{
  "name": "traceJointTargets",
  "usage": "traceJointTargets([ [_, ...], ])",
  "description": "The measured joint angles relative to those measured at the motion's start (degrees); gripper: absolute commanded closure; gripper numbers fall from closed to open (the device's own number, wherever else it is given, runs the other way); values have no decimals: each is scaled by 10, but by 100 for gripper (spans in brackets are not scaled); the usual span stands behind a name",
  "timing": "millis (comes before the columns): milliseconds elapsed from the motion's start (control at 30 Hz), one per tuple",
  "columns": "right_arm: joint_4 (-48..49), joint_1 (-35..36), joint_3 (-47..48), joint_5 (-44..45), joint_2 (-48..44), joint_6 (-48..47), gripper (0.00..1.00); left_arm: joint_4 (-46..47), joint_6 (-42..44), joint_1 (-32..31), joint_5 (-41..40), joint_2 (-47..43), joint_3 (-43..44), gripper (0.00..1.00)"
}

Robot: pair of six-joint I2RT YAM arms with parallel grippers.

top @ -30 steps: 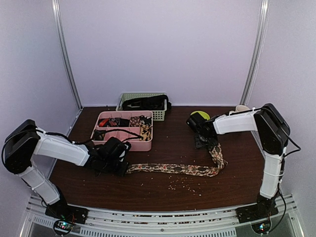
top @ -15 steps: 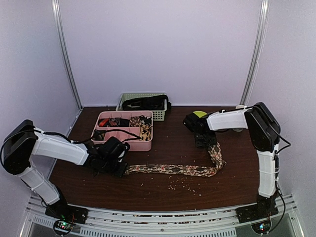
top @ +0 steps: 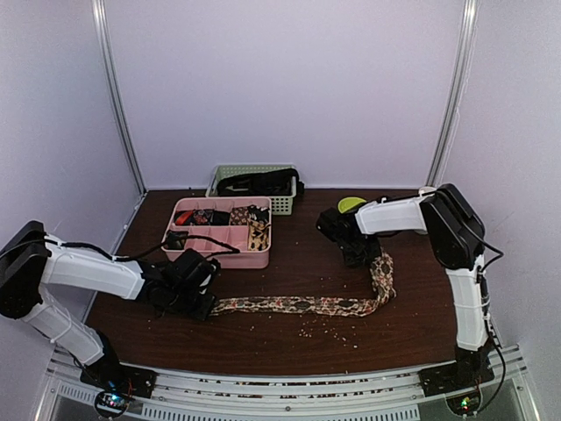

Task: Roll the ties
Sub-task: Flatten out the tie at the center of the board.

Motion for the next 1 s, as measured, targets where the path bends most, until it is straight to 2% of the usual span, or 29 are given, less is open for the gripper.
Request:
traceJointTargets([
  [167, 23, 0, -78, 2, -71, 3, 100, 9, -6, 0, 0, 4, -1, 100],
  [433, 145, -21, -233, 10, -377, 26, 100, 47, -20, 0, -4, 22, 0, 100],
  [633, 293, -106, -408, -52, -546, 45, 100, 62, -41, 0, -9, 28, -2, 100],
  [767, 424, -173, -488, -151, -571, 55, 100, 75, -53, 0, -9, 26, -8, 100],
  [900, 567, -196, -517, -250, -554, 75, 100, 85, -61, 1, -8, 21, -16, 100],
  [1000, 692, -217, -586, -301, -577, 113, 100, 88, -66, 0, -8, 18, -19, 100],
])
